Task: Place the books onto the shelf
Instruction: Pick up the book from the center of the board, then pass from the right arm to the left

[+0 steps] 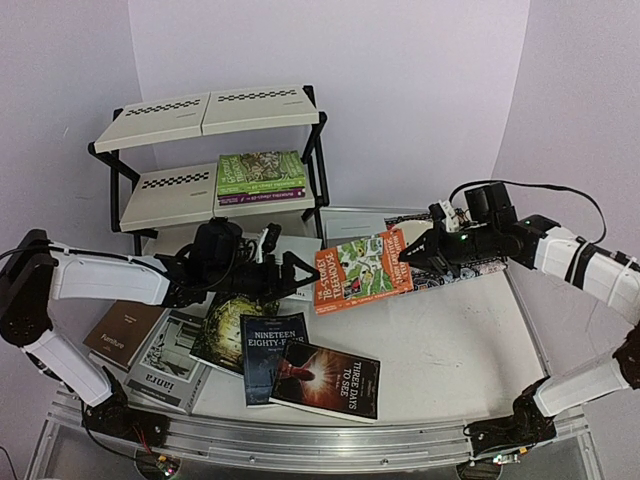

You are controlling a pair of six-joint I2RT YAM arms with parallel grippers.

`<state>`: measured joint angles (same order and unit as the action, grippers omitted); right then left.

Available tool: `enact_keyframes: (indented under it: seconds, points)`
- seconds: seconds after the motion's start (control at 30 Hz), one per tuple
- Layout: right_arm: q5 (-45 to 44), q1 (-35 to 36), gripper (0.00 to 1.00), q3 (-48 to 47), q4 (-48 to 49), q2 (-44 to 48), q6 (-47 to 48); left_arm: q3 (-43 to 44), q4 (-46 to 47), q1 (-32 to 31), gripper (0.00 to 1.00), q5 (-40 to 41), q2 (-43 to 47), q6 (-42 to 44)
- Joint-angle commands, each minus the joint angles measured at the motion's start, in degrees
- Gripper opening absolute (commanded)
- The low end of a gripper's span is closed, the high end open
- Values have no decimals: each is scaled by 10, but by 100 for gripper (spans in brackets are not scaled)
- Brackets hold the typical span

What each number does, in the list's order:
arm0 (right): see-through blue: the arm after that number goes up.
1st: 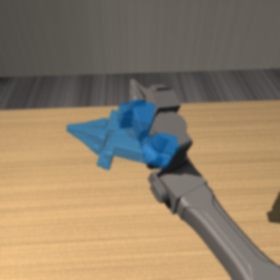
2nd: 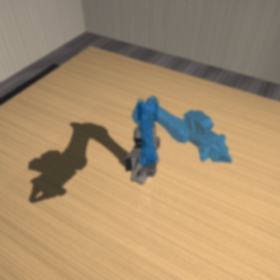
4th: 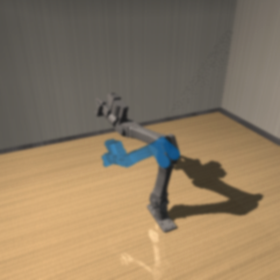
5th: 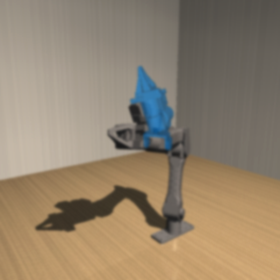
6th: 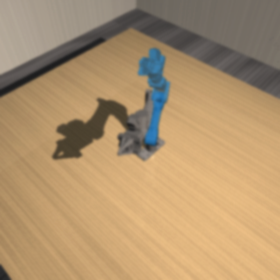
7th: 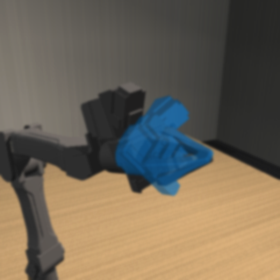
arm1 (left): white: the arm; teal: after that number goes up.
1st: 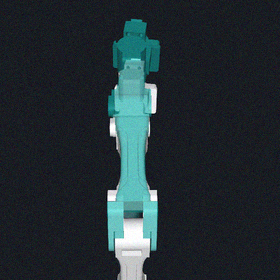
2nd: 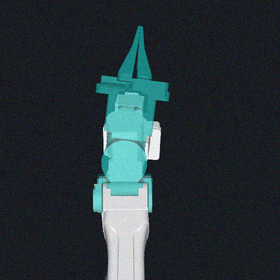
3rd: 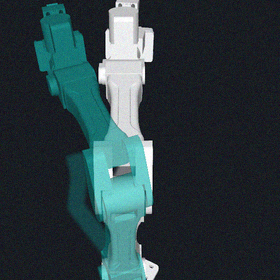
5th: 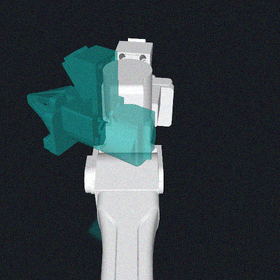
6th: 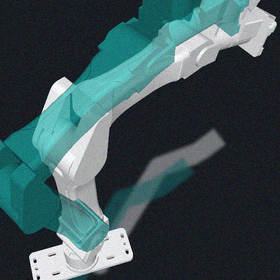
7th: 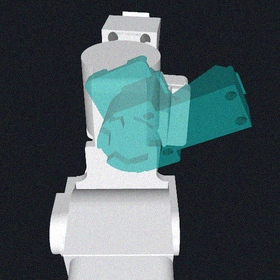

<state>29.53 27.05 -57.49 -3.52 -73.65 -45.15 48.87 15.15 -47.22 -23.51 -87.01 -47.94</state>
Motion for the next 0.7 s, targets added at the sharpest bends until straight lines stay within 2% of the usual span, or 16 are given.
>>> enact_keyframes:
  seconds: [0.0, 0.33, 0.67]
  points:
    - [48, 2, 0, -40, 45, 41, -28, -7, 44, 7, 100, -37, 23, -42]
    - [73, 2, 0, -43, 67, 73, -64, -2, 65, 12, 97, -77, 7, -88]
    - [95, 2, 0, -13, 147, 91, -129, -43, 256, 11, 95, -157, 4, -223]
